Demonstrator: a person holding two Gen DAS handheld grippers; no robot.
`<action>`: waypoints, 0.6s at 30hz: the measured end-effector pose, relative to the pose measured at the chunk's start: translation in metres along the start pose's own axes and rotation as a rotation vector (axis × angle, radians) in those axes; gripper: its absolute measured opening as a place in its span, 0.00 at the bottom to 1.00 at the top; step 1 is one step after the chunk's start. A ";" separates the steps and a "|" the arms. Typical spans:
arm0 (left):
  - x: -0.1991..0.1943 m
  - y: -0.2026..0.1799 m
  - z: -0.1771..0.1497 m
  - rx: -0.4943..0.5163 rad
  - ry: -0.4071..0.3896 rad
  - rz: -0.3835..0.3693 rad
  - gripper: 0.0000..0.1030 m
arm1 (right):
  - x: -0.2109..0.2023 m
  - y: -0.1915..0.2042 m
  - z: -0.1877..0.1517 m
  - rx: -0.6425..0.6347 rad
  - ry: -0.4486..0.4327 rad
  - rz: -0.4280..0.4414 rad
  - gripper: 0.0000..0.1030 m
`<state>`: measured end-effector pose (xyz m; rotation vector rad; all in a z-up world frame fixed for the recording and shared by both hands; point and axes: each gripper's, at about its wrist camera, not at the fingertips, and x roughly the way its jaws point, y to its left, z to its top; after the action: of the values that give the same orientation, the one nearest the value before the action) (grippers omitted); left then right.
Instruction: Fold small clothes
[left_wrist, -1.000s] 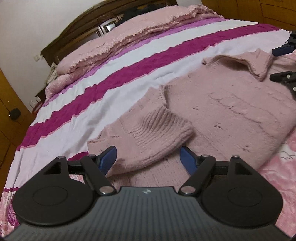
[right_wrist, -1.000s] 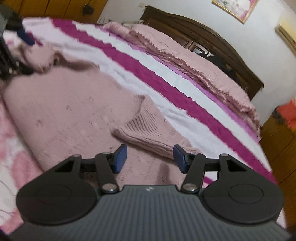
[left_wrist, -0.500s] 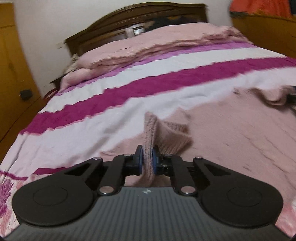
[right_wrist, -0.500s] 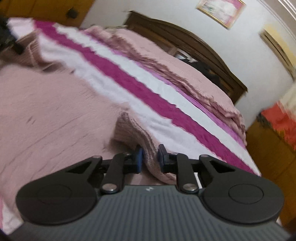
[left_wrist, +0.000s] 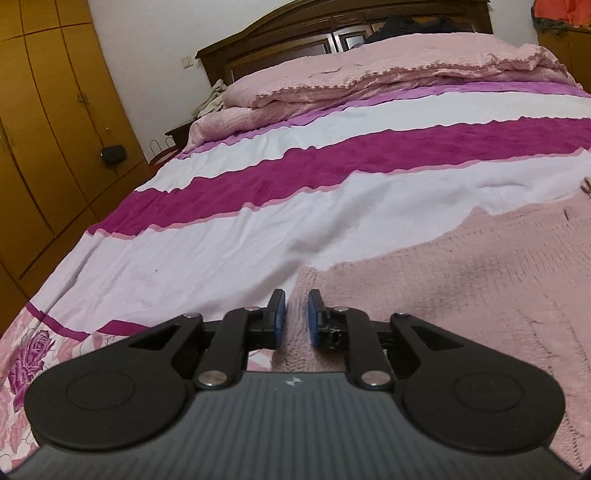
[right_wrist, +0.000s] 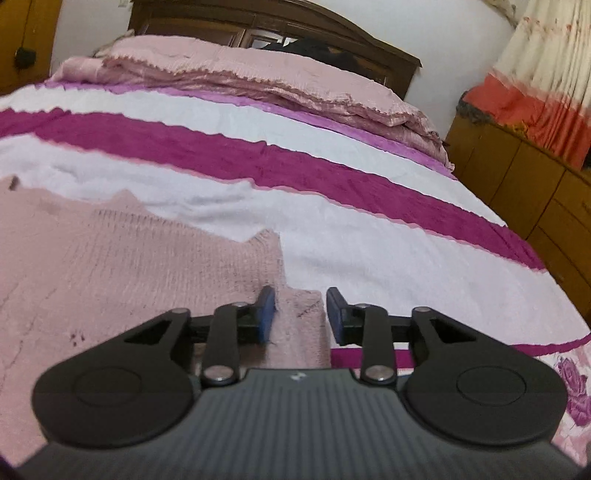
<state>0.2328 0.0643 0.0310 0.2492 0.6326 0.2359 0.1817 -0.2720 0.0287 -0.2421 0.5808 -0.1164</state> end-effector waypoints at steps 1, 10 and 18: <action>0.000 0.003 0.001 -0.008 0.003 -0.004 0.19 | -0.005 -0.002 0.001 0.005 -0.003 0.009 0.34; -0.045 0.010 0.003 -0.064 -0.026 -0.121 0.20 | -0.046 -0.009 0.002 0.075 -0.108 0.230 0.35; -0.024 -0.013 -0.021 -0.018 0.072 -0.145 0.26 | -0.012 0.005 -0.020 0.095 -0.002 0.256 0.37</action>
<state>0.2031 0.0483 0.0237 0.1768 0.7163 0.1117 0.1605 -0.2694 0.0173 -0.0742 0.5982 0.1030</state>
